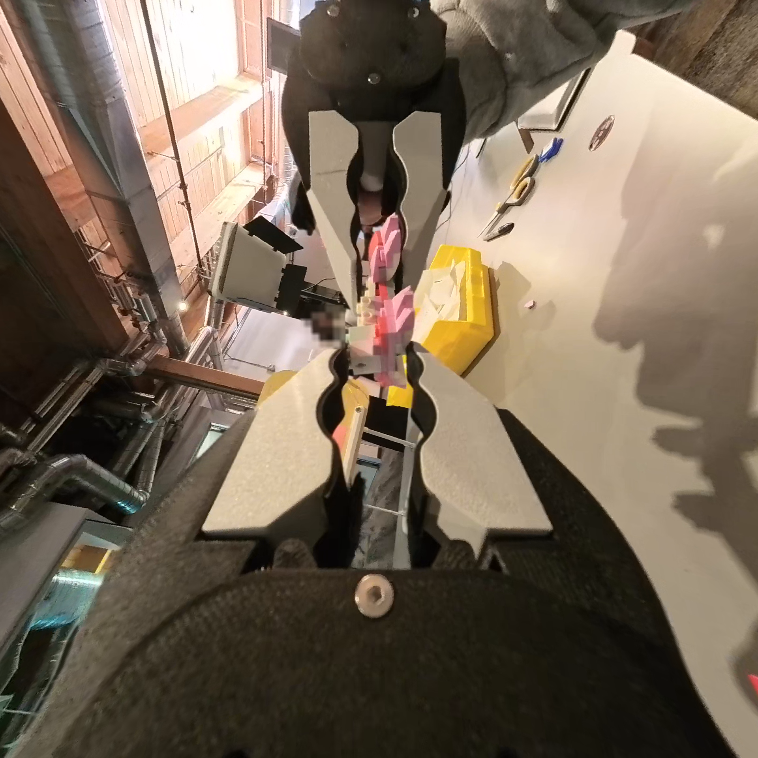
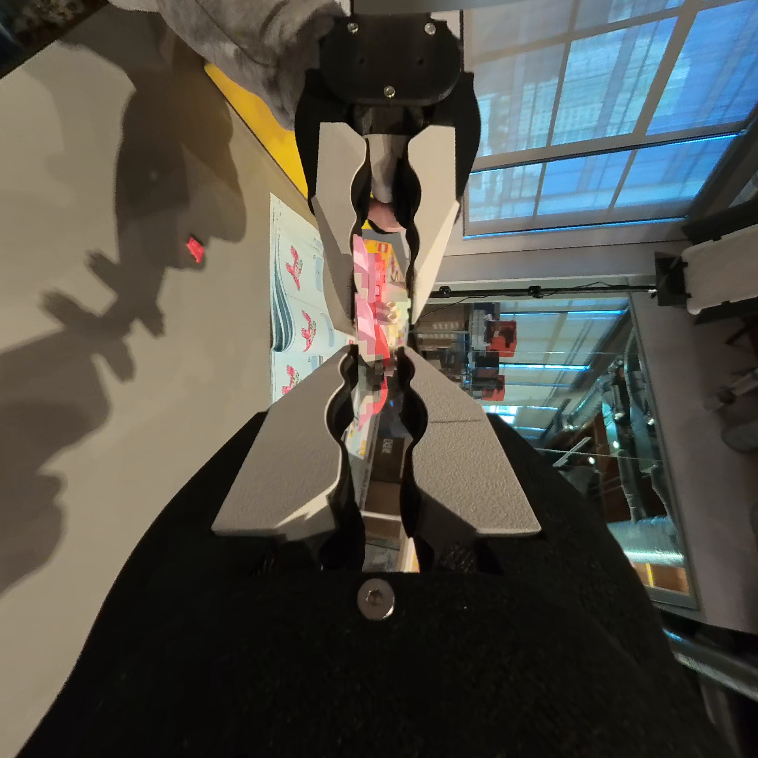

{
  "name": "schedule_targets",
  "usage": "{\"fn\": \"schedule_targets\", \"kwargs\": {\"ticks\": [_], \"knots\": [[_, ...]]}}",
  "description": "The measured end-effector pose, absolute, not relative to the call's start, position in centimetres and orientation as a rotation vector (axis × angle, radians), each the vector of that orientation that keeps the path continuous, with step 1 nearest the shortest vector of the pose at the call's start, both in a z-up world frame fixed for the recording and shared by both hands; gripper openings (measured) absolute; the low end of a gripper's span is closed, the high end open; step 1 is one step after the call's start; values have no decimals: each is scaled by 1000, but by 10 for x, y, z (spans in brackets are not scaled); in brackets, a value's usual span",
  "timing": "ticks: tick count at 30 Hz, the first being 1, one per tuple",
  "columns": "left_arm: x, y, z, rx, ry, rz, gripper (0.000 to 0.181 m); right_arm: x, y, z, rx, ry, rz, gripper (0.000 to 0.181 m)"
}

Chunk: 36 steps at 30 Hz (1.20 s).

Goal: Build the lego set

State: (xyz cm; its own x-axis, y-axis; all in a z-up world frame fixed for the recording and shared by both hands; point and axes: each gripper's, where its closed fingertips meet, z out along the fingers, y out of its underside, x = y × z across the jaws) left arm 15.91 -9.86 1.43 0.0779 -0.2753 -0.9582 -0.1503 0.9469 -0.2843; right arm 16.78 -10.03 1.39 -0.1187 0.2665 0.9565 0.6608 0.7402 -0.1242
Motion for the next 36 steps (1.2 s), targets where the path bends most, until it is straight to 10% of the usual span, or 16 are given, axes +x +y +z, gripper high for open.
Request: {"fn": "schedule_targets", "kwargs": {"ticks": [36], "knots": [[168,-104,24,-393,1502,-54,29,169,-102,21,-711,-1741,-387,17]]}}
